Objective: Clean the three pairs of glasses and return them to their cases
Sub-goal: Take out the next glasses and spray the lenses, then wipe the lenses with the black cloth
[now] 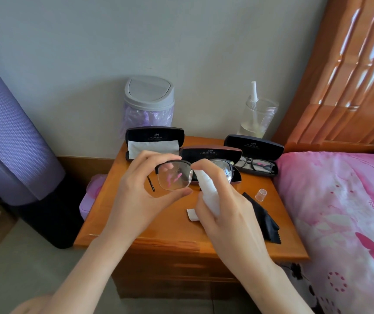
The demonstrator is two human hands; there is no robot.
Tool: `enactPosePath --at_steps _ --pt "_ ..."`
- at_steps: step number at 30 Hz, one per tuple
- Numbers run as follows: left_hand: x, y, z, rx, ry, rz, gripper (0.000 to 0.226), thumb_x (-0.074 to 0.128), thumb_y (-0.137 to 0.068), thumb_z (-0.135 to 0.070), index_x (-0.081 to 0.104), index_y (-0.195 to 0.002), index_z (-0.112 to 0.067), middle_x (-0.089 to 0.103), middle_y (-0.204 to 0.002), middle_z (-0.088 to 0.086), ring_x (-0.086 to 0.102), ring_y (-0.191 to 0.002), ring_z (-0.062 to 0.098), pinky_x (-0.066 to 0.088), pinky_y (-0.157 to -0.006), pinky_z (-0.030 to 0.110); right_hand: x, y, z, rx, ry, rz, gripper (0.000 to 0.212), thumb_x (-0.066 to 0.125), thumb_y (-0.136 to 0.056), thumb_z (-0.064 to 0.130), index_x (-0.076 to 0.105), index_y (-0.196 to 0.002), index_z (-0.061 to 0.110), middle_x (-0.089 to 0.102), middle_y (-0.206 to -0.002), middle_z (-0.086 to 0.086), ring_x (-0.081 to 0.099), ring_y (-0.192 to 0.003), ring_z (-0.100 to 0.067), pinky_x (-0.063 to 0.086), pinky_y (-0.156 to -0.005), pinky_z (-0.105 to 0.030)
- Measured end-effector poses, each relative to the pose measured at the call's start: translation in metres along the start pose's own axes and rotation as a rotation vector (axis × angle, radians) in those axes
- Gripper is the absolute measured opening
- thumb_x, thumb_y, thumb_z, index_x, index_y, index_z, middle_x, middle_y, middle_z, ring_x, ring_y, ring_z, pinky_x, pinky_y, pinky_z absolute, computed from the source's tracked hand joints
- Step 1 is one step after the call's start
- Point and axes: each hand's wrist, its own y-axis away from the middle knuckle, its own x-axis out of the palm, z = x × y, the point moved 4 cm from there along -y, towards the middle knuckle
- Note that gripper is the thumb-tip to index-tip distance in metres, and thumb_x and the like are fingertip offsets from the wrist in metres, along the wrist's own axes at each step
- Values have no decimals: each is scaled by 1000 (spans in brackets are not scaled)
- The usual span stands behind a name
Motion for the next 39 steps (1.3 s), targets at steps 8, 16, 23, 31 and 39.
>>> enactPosePath --at_steps 8,16,23,31,39 --pt "-1 0 2 -15 10 11 53 79 -65 -36 63 -112 -18 57 -99 -8 58 -96 3 41 -88 11 -14 -1 -21 82 -161 -88 53 55 -89 13 35 -125 47 65 -86 1 56 -57 -10 44 -50 -22" --pt "-4 1 7 -25 -3 17 53 76 -66 -40 62 -113 -19 58 -103 -8 56 -99 -3 40 -89 6 -43 9 -125 328 -147 -167 63 47 -95 3 15 -141 32 54 -77 -12 51 -60 -8 44 -63 -11" --pt "-5 2 10 -7 -8 -6 53 79 -68 -44 56 -113 -31 54 -106 -20 53 -101 -11 38 -88 2 -46 25 -160 452 -46 -134 65 53 -94 6 17 -144 26 56 -69 -17 50 -56 -16 42 -58 -12" --pt "-5 2 14 -4 -11 -8 52 71 -68 -51 55 -114 -32 53 -107 -24 53 -102 -9 38 -88 0 -40 28 -163 481 -36 -119 65 57 -93 14 18 -145 21 53 -82 0 52 -71 -13 41 -67 -20" --pt "-4 2 15 -1 -2 -3 52 71 -69 -51 55 -114 -33 55 -107 -20 54 -101 -7 39 -88 3 -39 41 -120 245 149 -198 20 66 -86 16 65 -106 14 57 -100 3 54 -86 -9 39 -75 -13"
